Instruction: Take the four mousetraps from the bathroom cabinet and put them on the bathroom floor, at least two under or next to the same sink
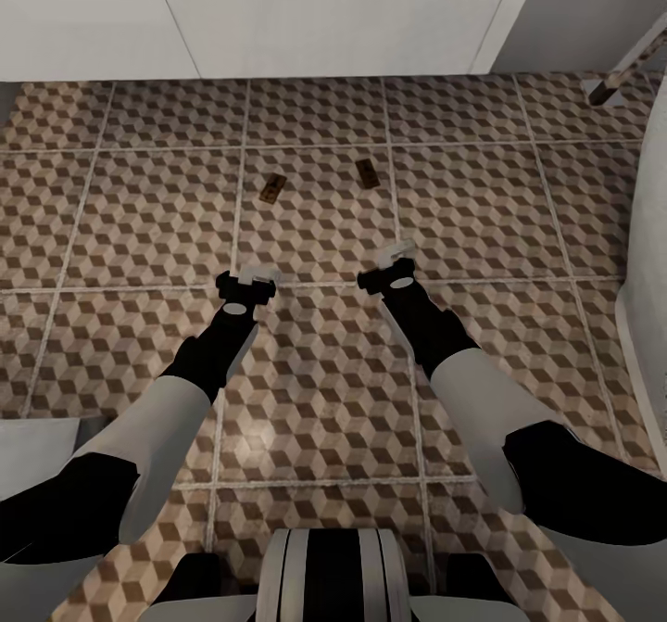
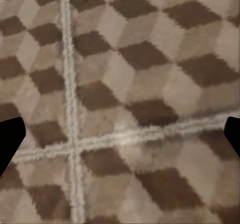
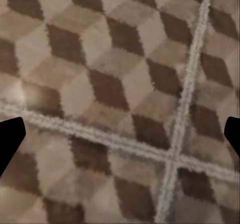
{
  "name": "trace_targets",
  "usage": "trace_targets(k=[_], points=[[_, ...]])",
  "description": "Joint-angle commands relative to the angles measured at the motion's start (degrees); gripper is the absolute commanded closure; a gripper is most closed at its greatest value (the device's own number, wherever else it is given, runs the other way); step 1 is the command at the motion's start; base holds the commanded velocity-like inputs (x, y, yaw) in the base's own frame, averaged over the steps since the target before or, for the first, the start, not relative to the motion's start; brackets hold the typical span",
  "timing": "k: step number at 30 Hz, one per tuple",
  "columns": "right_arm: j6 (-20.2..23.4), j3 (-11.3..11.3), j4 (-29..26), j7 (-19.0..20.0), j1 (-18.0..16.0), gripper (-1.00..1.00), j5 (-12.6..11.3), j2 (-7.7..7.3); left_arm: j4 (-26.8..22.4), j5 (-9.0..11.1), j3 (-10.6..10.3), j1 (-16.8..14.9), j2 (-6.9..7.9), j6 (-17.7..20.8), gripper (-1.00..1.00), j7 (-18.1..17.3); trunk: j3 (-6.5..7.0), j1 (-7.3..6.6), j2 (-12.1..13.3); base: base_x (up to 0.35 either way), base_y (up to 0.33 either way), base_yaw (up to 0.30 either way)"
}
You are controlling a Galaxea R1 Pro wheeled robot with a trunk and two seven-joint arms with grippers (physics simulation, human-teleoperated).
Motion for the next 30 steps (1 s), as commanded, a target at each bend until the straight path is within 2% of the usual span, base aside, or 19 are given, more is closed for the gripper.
trace_targets(k=[1,11,24,30], points=[[0.4,0.1,-0.1,-0.2,0.0,-1.0,0.4,0.0,0.0,-0.6,-0.2,0.0,0.03,0.5,-1.0,0.3,0.2,-0.03,0.0,0.0,0.0,0.0],[-3.2,0.2,0.0,-0.2,0.0,-1.0,0.4,0.0,0.2,-0.6,-0.1,0.1,0.12,0.6,-1.0,0.3,2.41,-0.29,0.1,0.0,0.0,0.0],[-3.5,0.2,0.1,-0.1,0.3,-1.0,0.4,0.0,1.7,-0.6,-0.1,0.2,0.14,0.6,-1.0,0.3,5.29,-0.62,0.3,0.0,0.0,0.0],[-1.9,0.2,0.1,0.5,0.5,-1.0,0.1,0.0,3.5,-0.6,-0.2,0.4,0.09,0.5,-1.0,0.2,6.74,-0.78,0.4,0.0,0.0,0.0]])
